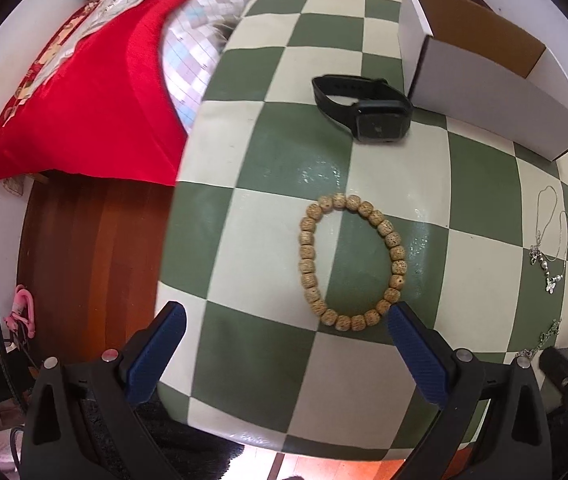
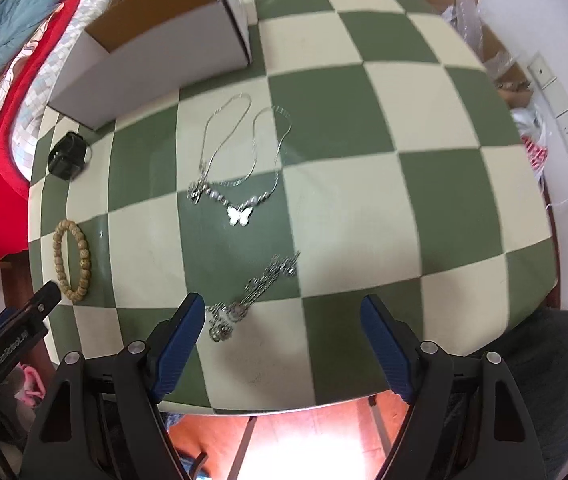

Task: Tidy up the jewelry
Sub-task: 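Grasp the wooden bead bracelet with the left tool while the right tool grasps the tangled silver chain, then carry the bracelet and chain into the white box and open both tools, then withdraw both tools from the box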

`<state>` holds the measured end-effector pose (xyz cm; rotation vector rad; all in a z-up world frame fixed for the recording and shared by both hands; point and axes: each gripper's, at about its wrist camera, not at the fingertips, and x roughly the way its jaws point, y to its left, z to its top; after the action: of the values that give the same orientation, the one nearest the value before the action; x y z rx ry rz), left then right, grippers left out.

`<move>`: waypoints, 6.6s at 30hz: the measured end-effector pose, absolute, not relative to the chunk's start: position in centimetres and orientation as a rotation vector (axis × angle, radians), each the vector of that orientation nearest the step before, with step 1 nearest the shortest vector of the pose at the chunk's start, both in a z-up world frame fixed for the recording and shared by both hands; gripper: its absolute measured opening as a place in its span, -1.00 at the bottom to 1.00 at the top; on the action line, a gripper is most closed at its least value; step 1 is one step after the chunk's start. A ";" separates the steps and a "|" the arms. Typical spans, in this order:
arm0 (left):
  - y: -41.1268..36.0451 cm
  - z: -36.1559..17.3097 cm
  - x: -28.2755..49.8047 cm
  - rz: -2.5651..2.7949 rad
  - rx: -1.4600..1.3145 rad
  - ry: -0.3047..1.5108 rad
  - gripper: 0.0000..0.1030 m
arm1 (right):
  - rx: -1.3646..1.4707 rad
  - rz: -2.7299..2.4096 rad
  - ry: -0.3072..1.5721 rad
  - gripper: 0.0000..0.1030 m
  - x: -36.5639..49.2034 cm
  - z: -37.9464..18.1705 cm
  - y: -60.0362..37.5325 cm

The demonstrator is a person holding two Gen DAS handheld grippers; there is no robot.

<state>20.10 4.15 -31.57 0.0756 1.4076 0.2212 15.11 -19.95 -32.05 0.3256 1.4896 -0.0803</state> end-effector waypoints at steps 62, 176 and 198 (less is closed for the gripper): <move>7.1 -29.9 22.7 0.114 -0.283 1.468 -0.74 | 0.470 0.037 1.311 -1.00 16.5 -26.7 -23.0; 0.2 -21.7 34.2 0.127 0.072 1.098 1.00 | 0.009 -0.040 1.311 1.00 34.0 -23.5 -19.8; 2.7 -14.2 23.5 0.174 0.082 0.914 1.00 | 0.054 -0.073 1.053 1.00 23.7 -15.5 -17.4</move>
<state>23.48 2.74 -14.24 0.0823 0.9142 0.1744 23.66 -17.41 -15.48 0.0540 1.0529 -0.0732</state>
